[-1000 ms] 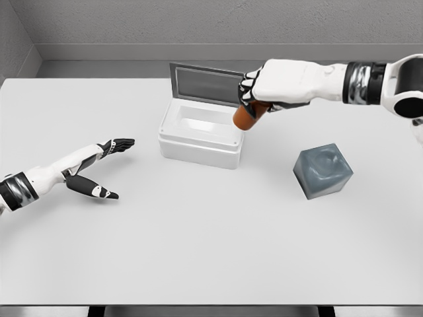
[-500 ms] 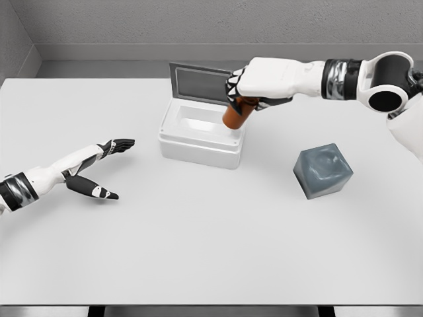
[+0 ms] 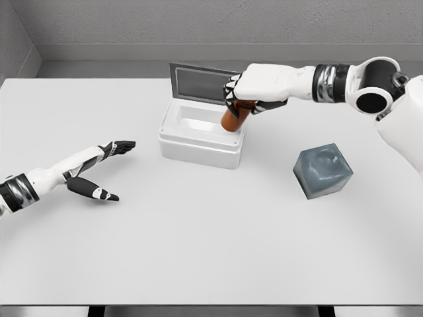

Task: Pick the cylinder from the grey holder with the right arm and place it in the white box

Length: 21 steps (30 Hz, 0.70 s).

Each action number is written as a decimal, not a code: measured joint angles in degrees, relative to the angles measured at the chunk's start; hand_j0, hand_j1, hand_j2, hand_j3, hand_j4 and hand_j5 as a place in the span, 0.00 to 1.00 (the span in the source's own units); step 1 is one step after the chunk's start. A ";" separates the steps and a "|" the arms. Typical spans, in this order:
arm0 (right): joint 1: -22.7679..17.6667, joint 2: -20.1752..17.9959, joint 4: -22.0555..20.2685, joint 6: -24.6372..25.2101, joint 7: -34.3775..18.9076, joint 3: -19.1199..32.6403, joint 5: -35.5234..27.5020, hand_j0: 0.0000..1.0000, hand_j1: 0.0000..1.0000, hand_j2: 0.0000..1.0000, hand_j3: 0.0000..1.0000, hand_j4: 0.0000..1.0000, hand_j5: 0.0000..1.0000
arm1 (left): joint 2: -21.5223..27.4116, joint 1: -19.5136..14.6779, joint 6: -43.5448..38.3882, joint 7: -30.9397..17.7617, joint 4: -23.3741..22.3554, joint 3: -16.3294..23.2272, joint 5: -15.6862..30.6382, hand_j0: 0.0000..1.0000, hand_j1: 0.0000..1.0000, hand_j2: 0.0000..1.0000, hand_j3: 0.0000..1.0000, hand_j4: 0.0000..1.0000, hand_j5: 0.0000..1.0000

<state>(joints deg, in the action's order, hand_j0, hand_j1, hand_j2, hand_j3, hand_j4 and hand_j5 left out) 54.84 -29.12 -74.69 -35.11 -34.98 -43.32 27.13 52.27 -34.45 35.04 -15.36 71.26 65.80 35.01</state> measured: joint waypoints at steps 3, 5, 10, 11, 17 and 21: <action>0.09 0.10 0.16 0.03 0.02 0.14 1.26 1.00 1.00 1.00 1.00 1.00 1.00 | 0.01 0.00 0.00 -0.01 0.00 0.35 -0.06 1.00 1.00 1.00 1.00 1.00 1.00; 0.18 0.12 0.00 -0.01 -0.01 0.26 1.62 1.00 1.00 1.00 1.00 1.00 1.00 | 0.01 0.00 0.00 -0.01 0.00 0.45 -0.13 1.00 1.00 1.00 1.00 1.00 1.00; 0.35 0.17 -2.43 -0.05 -0.04 0.52 1.84 1.00 1.00 1.00 1.00 1.00 1.00 | 0.01 0.00 0.00 0.02 0.00 0.53 -0.25 1.00 1.00 1.00 1.00 1.00 1.00; 0.26 0.12 -3.15 -0.05 -0.04 0.58 1.82 1.00 1.00 1.00 1.00 1.00 1.00 | 0.01 0.00 0.00 0.01 0.00 0.53 -0.26 1.00 1.00 1.00 1.00 1.00 1.00; -0.26 -0.28 -6.05 -0.07 -0.05 3.84 1.77 1.00 1.00 1.00 1.00 1.00 1.00 | 0.01 0.00 0.00 0.00 0.00 0.55 -0.27 1.00 1.00 1.00 1.00 1.00 1.00; -0.70 -1.79 -6.49 -0.06 -0.05 11.71 0.95 1.00 1.00 1.00 1.00 1.00 1.00 | 0.01 -0.18 0.00 0.00 -0.01 0.55 -0.27 1.00 1.00 1.00 1.00 1.00 1.00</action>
<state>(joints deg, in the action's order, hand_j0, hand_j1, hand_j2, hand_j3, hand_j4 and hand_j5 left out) 54.14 -30.91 -81.18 -35.17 -35.03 -31.61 28.07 52.28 -34.63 35.04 -15.36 71.24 66.35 34.73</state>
